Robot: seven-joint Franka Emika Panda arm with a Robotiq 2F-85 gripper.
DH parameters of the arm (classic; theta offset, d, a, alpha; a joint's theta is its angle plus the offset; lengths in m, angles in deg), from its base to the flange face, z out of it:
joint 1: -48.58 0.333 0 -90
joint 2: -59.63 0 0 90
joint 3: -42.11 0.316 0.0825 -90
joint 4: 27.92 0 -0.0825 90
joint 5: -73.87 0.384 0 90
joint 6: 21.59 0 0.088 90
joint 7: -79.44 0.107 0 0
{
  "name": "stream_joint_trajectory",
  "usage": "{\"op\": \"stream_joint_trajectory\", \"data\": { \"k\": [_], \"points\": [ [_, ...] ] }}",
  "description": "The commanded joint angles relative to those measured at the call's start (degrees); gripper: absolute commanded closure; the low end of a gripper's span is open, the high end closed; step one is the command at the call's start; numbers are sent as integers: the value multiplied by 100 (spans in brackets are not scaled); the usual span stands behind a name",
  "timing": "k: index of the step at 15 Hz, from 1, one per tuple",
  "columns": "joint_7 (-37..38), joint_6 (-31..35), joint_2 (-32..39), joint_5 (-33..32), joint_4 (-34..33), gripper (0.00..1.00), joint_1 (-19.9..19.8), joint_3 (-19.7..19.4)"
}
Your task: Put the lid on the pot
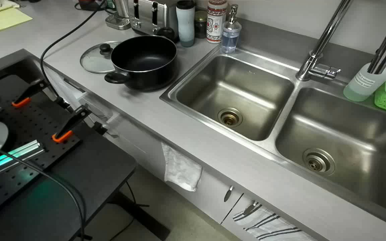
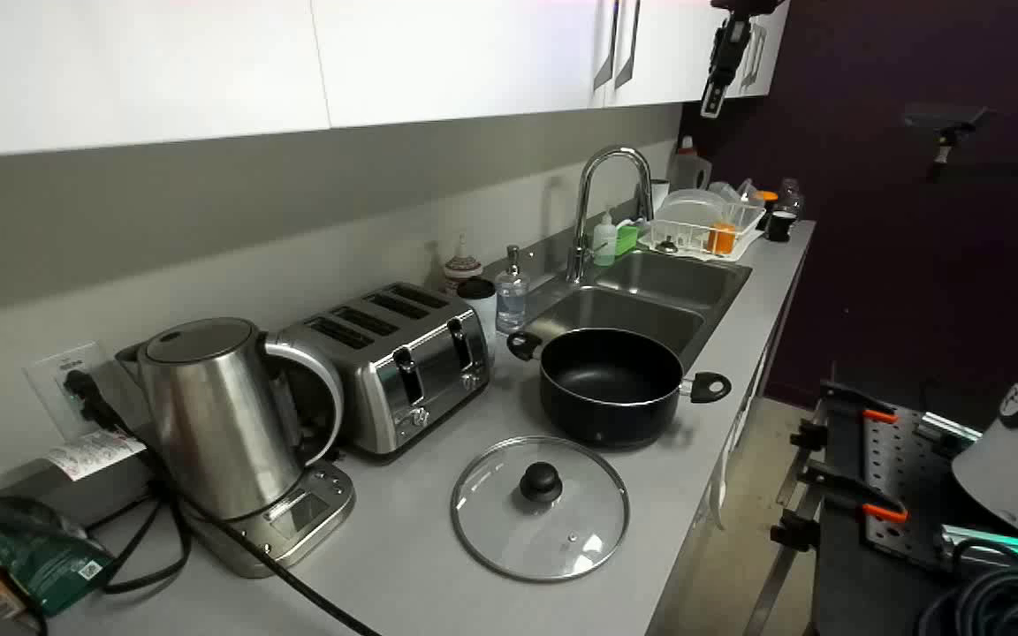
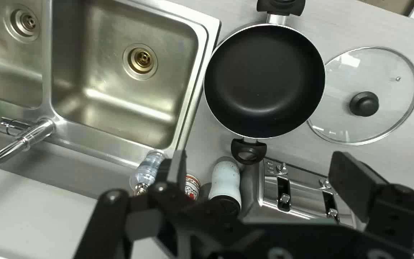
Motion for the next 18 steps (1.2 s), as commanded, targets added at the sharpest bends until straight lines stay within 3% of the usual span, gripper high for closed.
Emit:
{"op": "stream_joint_trajectory", "data": {
  "k": [1,10,18],
  "points": [
    [-6,-9,3,9,-9,0,-14,14],
    [-5,-9,3,9,-9,0,-14,14],
    [-342,194,365,-35,12,0,241,185]
  ]
}}
